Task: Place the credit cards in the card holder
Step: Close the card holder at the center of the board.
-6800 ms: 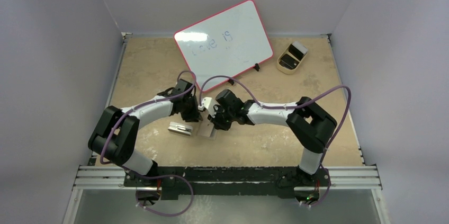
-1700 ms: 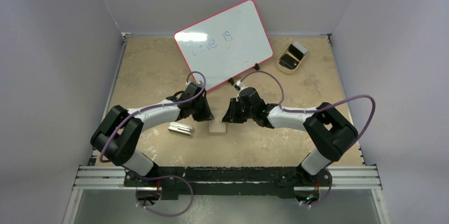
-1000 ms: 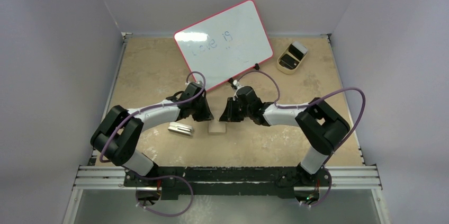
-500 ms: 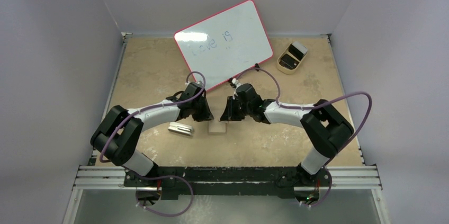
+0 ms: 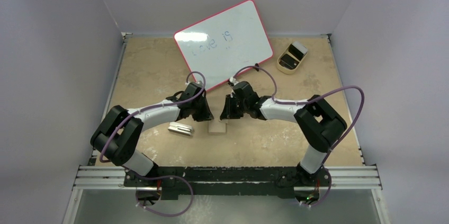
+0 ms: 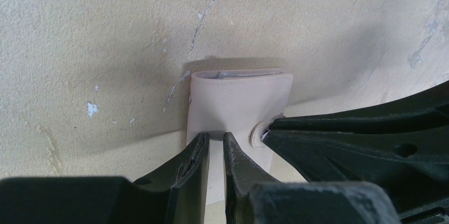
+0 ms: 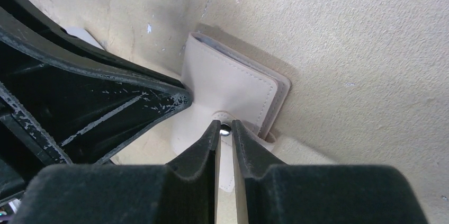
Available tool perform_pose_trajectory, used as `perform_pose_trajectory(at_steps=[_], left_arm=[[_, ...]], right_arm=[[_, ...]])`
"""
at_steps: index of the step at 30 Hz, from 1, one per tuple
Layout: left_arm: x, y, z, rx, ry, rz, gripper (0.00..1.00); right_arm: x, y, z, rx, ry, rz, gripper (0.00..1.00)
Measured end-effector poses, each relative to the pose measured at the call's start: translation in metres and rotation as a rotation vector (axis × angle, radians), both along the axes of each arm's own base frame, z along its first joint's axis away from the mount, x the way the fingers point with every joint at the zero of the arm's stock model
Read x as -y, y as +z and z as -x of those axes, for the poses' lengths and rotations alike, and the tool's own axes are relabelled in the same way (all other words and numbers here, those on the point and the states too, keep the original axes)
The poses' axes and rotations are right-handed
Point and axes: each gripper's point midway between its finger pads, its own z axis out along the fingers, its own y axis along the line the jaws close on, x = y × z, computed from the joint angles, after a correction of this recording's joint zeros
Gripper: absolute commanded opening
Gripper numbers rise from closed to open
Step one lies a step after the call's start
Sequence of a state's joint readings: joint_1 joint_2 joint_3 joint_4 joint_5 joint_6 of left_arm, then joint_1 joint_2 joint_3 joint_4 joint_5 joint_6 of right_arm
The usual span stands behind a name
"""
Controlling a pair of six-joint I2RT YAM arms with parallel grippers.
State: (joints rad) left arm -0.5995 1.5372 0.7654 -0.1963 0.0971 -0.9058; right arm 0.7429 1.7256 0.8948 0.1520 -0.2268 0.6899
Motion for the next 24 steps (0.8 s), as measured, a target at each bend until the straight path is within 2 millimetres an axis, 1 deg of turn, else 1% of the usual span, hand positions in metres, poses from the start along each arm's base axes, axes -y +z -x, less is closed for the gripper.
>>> perform_pose_trajectory(at_steps=[1, 11, 24], left_arm=[[0.0, 0.0, 0.0, 0.0, 0.0, 0.0, 0.15], [0.0, 0.0, 0.0, 0.0, 0.001, 0.0, 0.15], [-0.002, -0.001, -0.001, 0.0, 0.008, -0.009, 0.15]], right_arm=[[0.0, -0.002, 0.0, -0.003, 0.001, 0.004, 0.16], [-0.003, -0.001, 0.001, 0.006, 0.007, -0.006, 0.14], [-0.009, -0.003, 0.012, 0.018, 0.047, 0.024, 0.14]])
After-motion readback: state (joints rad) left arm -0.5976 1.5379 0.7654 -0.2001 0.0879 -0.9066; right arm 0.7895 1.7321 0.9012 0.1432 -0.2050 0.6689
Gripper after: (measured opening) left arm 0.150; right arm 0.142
